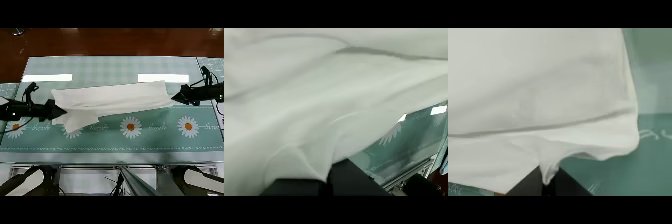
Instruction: Fold the shirts.
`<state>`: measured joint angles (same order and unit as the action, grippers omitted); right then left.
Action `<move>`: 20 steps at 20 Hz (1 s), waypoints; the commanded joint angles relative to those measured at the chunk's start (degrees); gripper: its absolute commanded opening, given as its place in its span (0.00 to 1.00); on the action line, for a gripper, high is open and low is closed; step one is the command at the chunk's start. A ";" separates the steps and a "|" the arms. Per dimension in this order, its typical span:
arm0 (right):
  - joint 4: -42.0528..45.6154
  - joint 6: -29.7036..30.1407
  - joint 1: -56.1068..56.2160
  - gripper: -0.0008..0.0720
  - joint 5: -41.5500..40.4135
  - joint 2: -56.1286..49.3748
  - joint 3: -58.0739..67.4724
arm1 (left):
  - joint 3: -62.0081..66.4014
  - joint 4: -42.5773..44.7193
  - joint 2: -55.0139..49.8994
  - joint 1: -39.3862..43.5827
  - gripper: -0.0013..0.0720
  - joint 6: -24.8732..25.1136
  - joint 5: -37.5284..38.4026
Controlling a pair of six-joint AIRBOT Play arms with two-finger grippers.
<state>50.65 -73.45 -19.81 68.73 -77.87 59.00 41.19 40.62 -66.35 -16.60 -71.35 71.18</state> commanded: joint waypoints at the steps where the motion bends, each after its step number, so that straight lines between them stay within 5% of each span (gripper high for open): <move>1: -1.77 -1.97 2.82 0.04 -2.51 -6.05 6.23 | 10.36 -2.08 -10.45 0.59 0.04 -2.64 -0.26; 10: -8.37 -2.75 3.96 0.04 -3.65 -20.98 19.17 | 27.17 -2.08 -27.56 0.68 0.05 -5.77 -0.61; 11: -9.11 -2.75 3.96 0.22 -4.37 -21.94 19.56 | 27.82 -2.08 -28.33 0.85 0.20 -5.68 -0.59; 12: -10.23 -2.51 3.91 0.75 -4.87 -22.56 19.61 | 28.26 -2.08 -28.70 0.94 0.77 -5.66 -0.09; 13: -10.49 -1.60 3.89 0.87 -4.98 -22.62 19.61 | 29.00 -1.31 -28.72 0.55 0.97 -5.84 1.07; 17: -7.96 -1.70 -1.44 0.87 2.14 -22.60 22.36 | 33.86 20.81 -23.61 -6.54 0.97 -15.67 6.32; 20: -3.65 -2.21 -5.97 0.87 4.83 -22.62 22.43 | 30.10 32.04 -13.84 -13.18 0.97 -16.39 3.43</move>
<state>43.59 -75.24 -22.20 70.00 -100.25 80.71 72.62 59.88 -86.65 -24.69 -84.79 75.50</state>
